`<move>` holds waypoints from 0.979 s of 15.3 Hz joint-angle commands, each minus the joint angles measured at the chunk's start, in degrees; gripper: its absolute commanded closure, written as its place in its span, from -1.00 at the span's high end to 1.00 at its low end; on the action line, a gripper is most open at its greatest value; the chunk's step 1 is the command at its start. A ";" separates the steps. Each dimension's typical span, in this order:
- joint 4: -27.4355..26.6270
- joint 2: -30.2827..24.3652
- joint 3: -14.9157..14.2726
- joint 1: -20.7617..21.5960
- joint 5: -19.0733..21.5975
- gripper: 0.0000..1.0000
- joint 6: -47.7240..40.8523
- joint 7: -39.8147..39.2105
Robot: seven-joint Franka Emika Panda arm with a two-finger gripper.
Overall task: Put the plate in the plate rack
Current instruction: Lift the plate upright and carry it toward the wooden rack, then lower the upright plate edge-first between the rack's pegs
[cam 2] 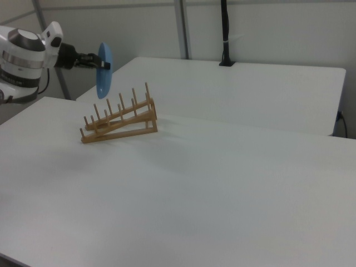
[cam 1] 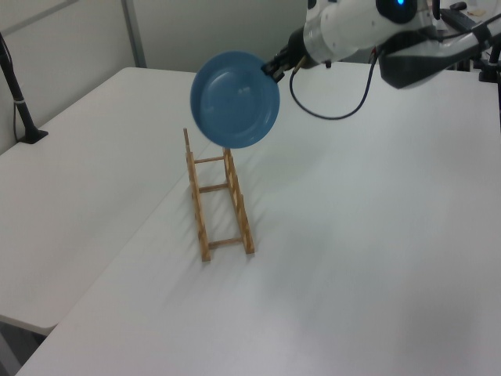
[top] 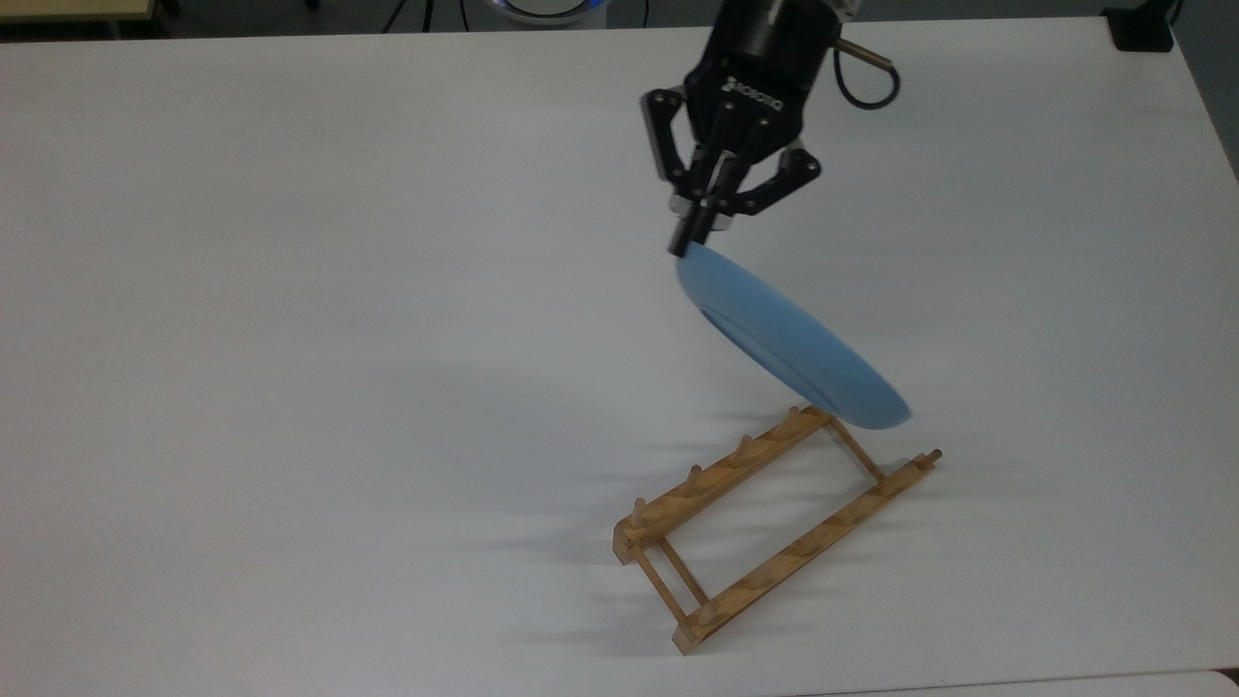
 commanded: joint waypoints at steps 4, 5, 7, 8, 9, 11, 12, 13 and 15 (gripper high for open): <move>6.53 9.22 -0.77 9.05 -15.08 -1.00 -10.06 18.31; 6.53 10.10 -0.86 10.02 -17.36 -1.00 -11.29 21.13; 6.53 11.69 -0.86 11.69 -20.54 -1.00 -13.93 25.71; 6.53 12.39 -0.86 12.22 -20.98 -1.00 -14.38 26.95; 6.53 13.09 -0.86 12.66 -21.25 -1.00 -14.90 27.40; 6.53 13.97 -0.86 13.45 -21.43 -1.00 -15.70 27.84; 6.36 14.24 -0.86 13.89 -21.43 -1.00 -16.05 28.10; 6.18 14.42 -0.86 14.16 -21.51 -1.00 -16.31 28.10; 6.09 14.94 -0.86 14.16 -21.69 -1.00 -16.58 29.06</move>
